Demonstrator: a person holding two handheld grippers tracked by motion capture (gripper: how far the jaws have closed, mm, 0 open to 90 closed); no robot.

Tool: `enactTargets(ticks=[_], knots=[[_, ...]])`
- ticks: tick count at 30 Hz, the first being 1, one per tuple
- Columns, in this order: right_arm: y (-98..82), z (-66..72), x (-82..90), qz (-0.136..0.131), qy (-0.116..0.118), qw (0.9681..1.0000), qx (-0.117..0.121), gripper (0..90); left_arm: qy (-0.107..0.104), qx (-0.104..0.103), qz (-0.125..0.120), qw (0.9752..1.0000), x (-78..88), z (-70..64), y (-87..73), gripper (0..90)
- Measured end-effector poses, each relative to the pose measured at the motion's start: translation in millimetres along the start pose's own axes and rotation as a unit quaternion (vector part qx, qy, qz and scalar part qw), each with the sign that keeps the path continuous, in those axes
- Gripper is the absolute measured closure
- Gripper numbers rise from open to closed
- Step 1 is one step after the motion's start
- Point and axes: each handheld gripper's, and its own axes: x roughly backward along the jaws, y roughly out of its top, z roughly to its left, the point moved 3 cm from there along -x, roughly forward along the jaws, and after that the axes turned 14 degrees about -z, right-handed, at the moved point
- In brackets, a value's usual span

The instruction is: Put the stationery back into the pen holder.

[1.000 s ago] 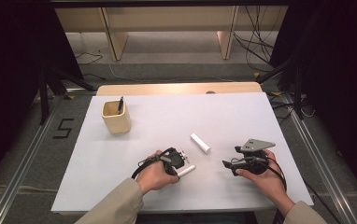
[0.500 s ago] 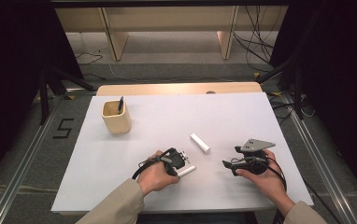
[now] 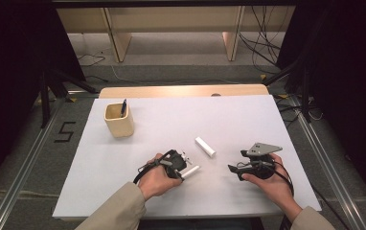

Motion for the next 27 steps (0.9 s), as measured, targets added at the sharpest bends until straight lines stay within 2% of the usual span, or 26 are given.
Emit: enactTargets(ticks=[5,7,9,13,15,18,21,24,27], knots=[[0.0,0.1,-0.1,0.000,0.000,1.0000,0.000,23.1,0.015,0.013,-0.038,0.9991,6.4,5.1,0.8,78.3],[-0.1,0.0,-0.1,0.000,0.000,1.0000,0.000,23.1,0.023,0.022,-0.058,0.9978,8.7,7.1,0.9,78.3],[-0.1,0.0,-0.2,0.000,0.000,1.0000,0.000,23.1,0.031,0.022,-0.073,0.9966,12.0,10.7,0.3,78.4],[0.0,0.1,-0.1,0.000,0.000,1.0000,0.000,23.1,0.047,0.031,-0.110,0.9923,18.5,17.5,-0.9,78.4],[-0.1,0.1,-0.2,0.000,0.000,1.0000,0.000,23.1,0.056,0.038,-0.131,0.9891,22.4,21.2,-1.9,78.4],[-0.2,0.3,-0.5,0.001,0.000,1.0000,0.000,23.1,0.072,0.046,-0.165,0.9826,28.6,27.6,-4.0,78.4],[-0.2,0.3,-0.4,0.000,0.000,1.0000,0.000,23.1,0.092,0.055,-0.196,0.9747,35.4,35.5,-6.6,78.4],[-0.3,0.3,-0.6,0.001,0.000,1.0000,0.000,23.1,0.114,0.069,-0.224,0.9654,43.6,45.0,-9.2,78.3],[-0.3,0.4,-0.7,0.001,0.000,1.0000,-0.001,23.1,0.141,0.077,-0.251,0.9546,50.7,54.6,-12.0,78.3]])
